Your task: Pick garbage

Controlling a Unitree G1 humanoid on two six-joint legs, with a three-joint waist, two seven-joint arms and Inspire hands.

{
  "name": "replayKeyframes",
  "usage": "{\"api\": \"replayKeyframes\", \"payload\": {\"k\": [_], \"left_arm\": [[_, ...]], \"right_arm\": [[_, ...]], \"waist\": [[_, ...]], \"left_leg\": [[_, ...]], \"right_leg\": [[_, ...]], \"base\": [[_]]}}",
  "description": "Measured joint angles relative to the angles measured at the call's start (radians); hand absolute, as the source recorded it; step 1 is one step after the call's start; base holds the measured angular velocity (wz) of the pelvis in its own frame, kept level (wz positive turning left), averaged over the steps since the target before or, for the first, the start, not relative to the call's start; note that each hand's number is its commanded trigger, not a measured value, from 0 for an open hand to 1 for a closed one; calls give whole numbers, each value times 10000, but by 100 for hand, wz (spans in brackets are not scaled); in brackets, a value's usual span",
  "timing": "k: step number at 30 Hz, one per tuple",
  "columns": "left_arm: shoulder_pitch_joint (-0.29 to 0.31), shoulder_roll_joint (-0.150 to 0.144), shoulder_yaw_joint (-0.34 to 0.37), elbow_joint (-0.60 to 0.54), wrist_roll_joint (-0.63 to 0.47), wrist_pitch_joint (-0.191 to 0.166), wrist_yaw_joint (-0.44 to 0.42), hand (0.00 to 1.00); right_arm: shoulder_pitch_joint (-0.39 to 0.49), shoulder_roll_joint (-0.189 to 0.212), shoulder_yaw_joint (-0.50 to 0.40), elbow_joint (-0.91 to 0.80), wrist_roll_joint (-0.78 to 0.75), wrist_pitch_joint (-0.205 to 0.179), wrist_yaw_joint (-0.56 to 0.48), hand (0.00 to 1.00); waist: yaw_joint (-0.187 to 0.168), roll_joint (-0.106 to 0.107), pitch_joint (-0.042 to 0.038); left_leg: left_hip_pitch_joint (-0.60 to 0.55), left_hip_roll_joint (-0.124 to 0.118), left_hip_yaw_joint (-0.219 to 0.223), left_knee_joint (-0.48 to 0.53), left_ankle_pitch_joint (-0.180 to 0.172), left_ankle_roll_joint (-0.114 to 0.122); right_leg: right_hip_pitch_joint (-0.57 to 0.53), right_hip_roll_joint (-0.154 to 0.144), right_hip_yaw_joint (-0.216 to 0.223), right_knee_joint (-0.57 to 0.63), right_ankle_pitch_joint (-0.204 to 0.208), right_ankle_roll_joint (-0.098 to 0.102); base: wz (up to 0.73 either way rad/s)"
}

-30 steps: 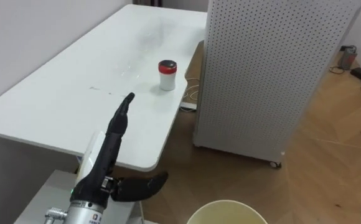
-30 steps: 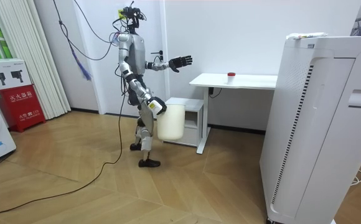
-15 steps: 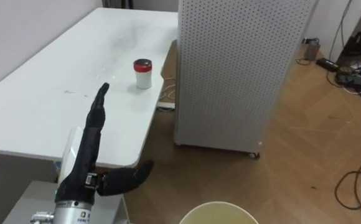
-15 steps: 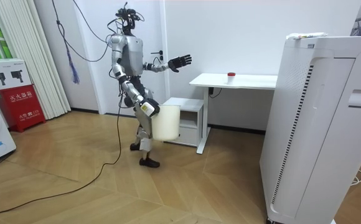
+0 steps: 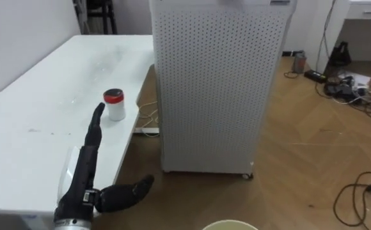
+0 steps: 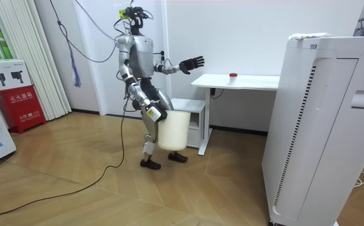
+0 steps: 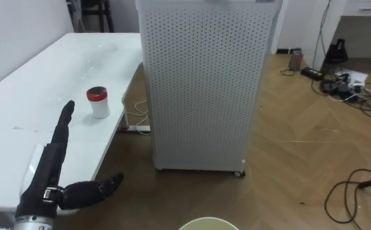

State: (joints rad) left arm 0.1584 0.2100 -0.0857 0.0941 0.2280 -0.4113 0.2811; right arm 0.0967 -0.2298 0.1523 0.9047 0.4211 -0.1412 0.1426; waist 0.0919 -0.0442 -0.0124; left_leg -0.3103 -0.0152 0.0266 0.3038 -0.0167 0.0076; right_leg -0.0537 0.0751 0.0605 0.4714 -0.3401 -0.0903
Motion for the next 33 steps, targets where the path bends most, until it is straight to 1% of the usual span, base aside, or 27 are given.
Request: {"api": "replayKeyframes", "payload": {"k": [1, 2, 3, 4, 5, 6, 7, 8, 9, 11, 12, 13, 14, 15, 16, 17, 18, 19, 20, 21, 22, 23, 24, 25, 26, 29, 33], "left_arm": [[-3, 6, 31, -4, 2, 1, -107, 0], [-3, -6, 21, -5, 0, 3, -161, 0], [-14, -6, 8, -5, 1, 3, -197, 0], [-33, -9, 9, -5, -1, 9, -237, 0], [-65, -22, -24, -1, 0, 13, -235, 0], [-96, 12, -75, -2, 1, 12, -233, 0], [-143, 54, -157, 2, 2, 8, -205, 0], [-142, 58, -185, 2, 6, 7, -179, 0], [-146, 49, -191, 0, 14, 3, -153, 0], [-208, 52, -136, 1, 26, -4, 44, 0], [-295, 58, -127, 60, 8, -4, 197, 0], [-413, 61, -159, 100, 20, -5, 224, 0], [-454, 54, -179, 113, 21, -13, 230, 0], [-487, 56, -215, 138, 27, -15, 237, 0], [-485, 80, -287, 143, 29, -13, 295, 0], [-486, 70, -354, 188, 37, -6, 333, 0], [-484, 32, -383, 232, 47, 6, 330, 0], [-491, 35, -342, 229, 39, 10, 333, 0], [-491, 42, -253, 229, 22, 49, 363, 0], [-483, 46, -235, 226, 17, 85, 375, 0], [-480, 59, -239, 152, 51, 155, 378, 0], [-502, 56, -243, 56, 101, 179, 378, 0], [-506, 86, -241, -198, 314, 192, 420, 0], [-459, 89, -217, -303, 595, 193, 584, 0], [-444, 89, -95, -327, 832, 194, 729, 0], [-452, 110, 277, -588, 965, 192, 1027, 0], [-445, 106, 429, -753, 1112, 189, 1188, 0]], "right_arm": [[3, 1, -11, -3, 18, 45, 0, 100], [15, -5, -96, -9, 18, 117, -8, 100], [16, -23, -127, -18, 18, 121, -20, 100], [3, -66, -145, -93, -1, 123, -100, 100], [-61, -112, -144, -102, -4, 123, -183, 100], [-69, -105, -137, -97, 6, 123, -215, 100], [-89, -96, -85, -98, 10, 122, -227, 100], [-107, -87, -52, -98, 5, 122, -236, 100], [-116, -25, -32, -99, 5, 121, -235, 100], [-221, 8, 96, -97, 16, 118, -158, 100], [-321, 8, 246, -106, 20, 118, -137, 100], [-338, 21, 274, -128, 10, 118, -74, 100], [-332, 23, 297, -160, 10, 117, -69, 100], [-306, 38, 331, -243, -28, 108, -82, 100], [-271, 46, 371, -281, -68, 46, -104, 100], [-250, 40, 441, -262, -158, 7, -188, 100], [-226, 39, 447, -224, -258, 7, -227, 100], [-243, 43, 486, -218, -417, 6, -221, 100], [-323, 41, 575, -218, -434, -4, -178, 100], [-356, 30, 626, -221, -426, -8, -155, 100], [-373, 28, 610, -224, -396, -31, -70, 100], [-383, 15, 606, -223, -348, -60, -54, 100], [-399, 4, 563, -159, -342, -82, -15, 100], [-398, -6, 570, -88, -353, -83, 89, 100], [-415, -21, 569, -68, -353, -85, 160, 100], [-438, -27, 591, -59, -427, -108, 492, 100], [-397, -26, 599, 246, -685, -105, 800, 100]], "waist": [[-54, -185, 65], [-116, -331, 46], [-117, -387, 45], [-26, -479, 46], [-14, -379, 132], [13, -347, 185], [41, -248, 309], [82, -156, 338], [120, -7, 344], [161, 105, 336], [184, 139, 345], [144, 168, 351], [101, 181, 347], [-55, 192, 344], [-109, 155, 327], [-155, 185, 330], [-166, 243, 294], [-64, 245, 287], [-56, 210, 304], [-30, 180, 322], [-77, 98, 333], [-103, 84, 336], [-104, 11, 313], [29, -71, 276], [59, -83, 271], [159, -68, 259], [194, -22, 246]], "left_leg": [[76, -111, 148, 155, 43, 133], [109, -271, 237, 452, -82, 352], [102, -378, 267, 651, -207, 538], [77, -627, 314, 1131, -653, 709], [126, -755, 312, 1614, -1085, 803], [232, -790, 379, 1758, -1276, 892], [461, -851, 473, 1957, -1637, 1007], [573, -861, 466, 2022, -1802, 1039], [813, -863, 388, 2015, -2026, 1105], [1044, -876, 230, 1802, -2204, 1111], [1205, -854, 118, 1577, -2207, 1102], [1326, -830, -185, 1472, -2196, 1075], [1382, -818, -360, 1401, -2194, 1045], [1531, -772, -637, 1247, -2229, 979], [1690, -761, -854, 1161, -2316, 842], [1873, -658, -1035, 1164, -2456, 693], [1943, -559, -1096, 1158, -2488, 623], [2065, -343, -1038, 1069, -2480, 578], [2075, -158, -870, 1074, -2437, 408], [2012, -101, -710, 1211, -2414, 309], [1745, -17, -493, 1161, -2414, 69], [1603, 49, -508, 779, -2287, -14], [1434, 189, -334, 390, -1894, 196], [1482, 208, -183, 333, -1825, 225], [1563, 185, -165, 327, -1826, 225], [1910, 141, -204, -13, -1829, 220], [2359, 165, -302, -368, -1823, 211]], "right_leg": [[200, -340, -341, -13, -277, 162], [381, -630, -556, 2, -511, 333], [456, -785, -661, 73, -575, 341], [454, -1132, -970, 600, -846, 540], [199, -1457, -1494, 1784, -848, 727], [9, -1636, -1679, 2469, -736, 915], [-385, -1949, -1804, 3739, -265, 1293], [-553, -2015, -1820, 4272, 88, 1320], [-904, -2123, -1898, 5028, 846, 1426], [-1443, -2334, -2047, 5492, 675, 1435], [-1902, -2409, -2056, 5255, 294, 1339], [-2201, -2414, -2094, 4387, 79, 1285], [-2291, -2386, -2134, 3734, 70, 1283], [-2265, -2293, -2127, 2069, 178, 1245], [-2109, -2252, -2109, 366, 683, 1253], [-1963, -2094, -2062, -375, 1960, 1299], [-1761, -2050, -2123, -502, 1994, 1282], [-1422, -1843, -2277, -875, 2034, 1171], [-1137, -1683, -2286, -1248, 2080, 1094], [-994, -1639, -2167, -1409, 2094, 1072], [-819, -1566, -1542, -1673, 2097, 1074], [-839, -1513, -1341, -1689, 2091, 1083], [-930, -1457, -1233, -1677, 2015, 1193], [-924, -1446, -1394, -1764, 2022, 1226], [-777, -1420, -1673, -2013, 2021, 1227], [-315, -1433, -2024, -2453, 2033, 1217], [37, -1391, -2133, -2545, 2025, 1208]], "base": [[0], [10], [9], [8], [5], [8], [0], [0], [5], [5], [19], [33], [62], [69], [80], [61], [38], [20], [12], [31], [37], [50], [27], [18], [0], [-9], [4]]}}
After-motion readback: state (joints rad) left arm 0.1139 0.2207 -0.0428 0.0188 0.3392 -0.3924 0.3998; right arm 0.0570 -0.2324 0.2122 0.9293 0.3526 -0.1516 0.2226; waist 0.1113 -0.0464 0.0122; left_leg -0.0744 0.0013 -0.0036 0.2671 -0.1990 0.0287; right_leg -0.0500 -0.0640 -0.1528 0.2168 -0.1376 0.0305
